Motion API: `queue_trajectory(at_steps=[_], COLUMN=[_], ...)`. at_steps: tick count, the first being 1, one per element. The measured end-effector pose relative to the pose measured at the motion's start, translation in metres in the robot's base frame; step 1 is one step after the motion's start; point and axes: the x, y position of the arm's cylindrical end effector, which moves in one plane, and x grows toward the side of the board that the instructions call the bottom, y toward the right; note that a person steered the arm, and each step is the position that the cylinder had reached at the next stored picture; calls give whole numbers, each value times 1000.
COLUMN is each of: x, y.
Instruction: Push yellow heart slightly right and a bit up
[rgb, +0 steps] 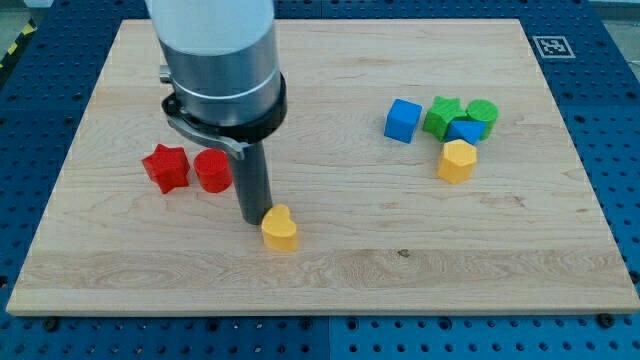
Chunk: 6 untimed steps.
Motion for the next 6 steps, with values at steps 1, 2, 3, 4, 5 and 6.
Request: queue_trajectory(at_steps=[1,2,3,4,5,6], x=[5,14,18,22,28,52], y=[2,-10,-13,23,41,41])
